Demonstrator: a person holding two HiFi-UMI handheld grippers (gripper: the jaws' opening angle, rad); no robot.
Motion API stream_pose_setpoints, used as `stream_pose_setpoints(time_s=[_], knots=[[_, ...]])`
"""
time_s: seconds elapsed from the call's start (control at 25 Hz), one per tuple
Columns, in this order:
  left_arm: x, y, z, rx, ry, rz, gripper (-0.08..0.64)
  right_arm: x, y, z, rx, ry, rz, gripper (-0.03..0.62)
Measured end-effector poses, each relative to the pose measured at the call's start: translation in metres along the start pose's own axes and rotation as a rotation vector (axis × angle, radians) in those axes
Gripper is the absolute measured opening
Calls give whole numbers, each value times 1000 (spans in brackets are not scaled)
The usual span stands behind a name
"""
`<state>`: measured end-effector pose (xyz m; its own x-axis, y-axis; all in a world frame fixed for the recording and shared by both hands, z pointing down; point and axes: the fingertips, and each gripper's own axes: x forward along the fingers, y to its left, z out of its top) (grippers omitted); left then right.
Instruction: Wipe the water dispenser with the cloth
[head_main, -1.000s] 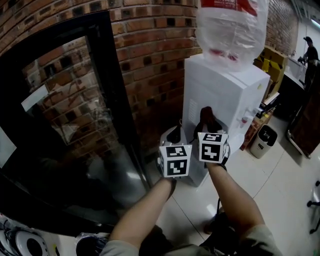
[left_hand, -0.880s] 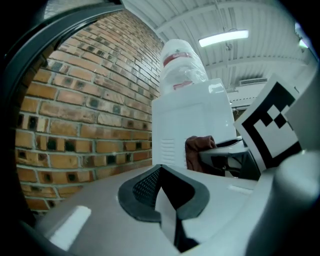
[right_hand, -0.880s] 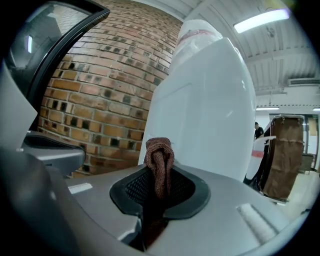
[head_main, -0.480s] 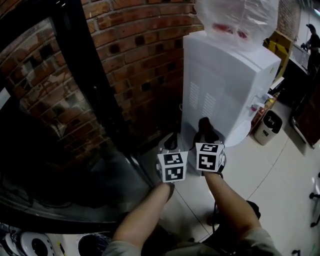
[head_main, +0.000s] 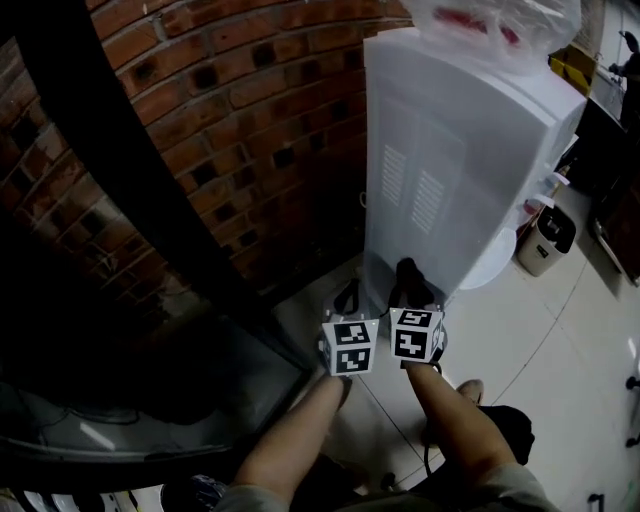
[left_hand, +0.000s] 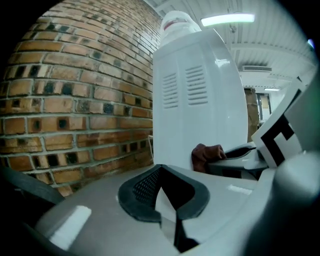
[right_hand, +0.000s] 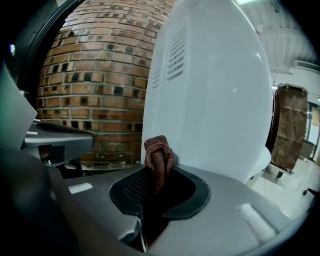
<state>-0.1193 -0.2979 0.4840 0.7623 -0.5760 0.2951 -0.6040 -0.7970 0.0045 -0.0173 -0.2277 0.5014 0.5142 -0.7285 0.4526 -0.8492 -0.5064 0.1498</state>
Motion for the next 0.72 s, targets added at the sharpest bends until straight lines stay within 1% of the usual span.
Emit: stream_pose_setpoints(time_s=[0.24, 0.36, 0.48, 0.6, 0.72], knots=[[22, -6, -44, 20, 60, -35, 0, 22, 8, -45, 46, 66, 8, 72], [30, -9, -70, 25, 103, -46, 0, 30, 12, -70, 67, 106, 8, 72], [42, -14, -97, 55, 153, -62, 0, 41, 15, -97, 77, 133, 16, 72], [55, -18, -116, 83, 185, -79, 0, 55, 18, -125, 97, 164, 21, 72], [61, -24, -130, 78, 204, -96, 0, 67, 21, -151, 123, 204, 24, 72]])
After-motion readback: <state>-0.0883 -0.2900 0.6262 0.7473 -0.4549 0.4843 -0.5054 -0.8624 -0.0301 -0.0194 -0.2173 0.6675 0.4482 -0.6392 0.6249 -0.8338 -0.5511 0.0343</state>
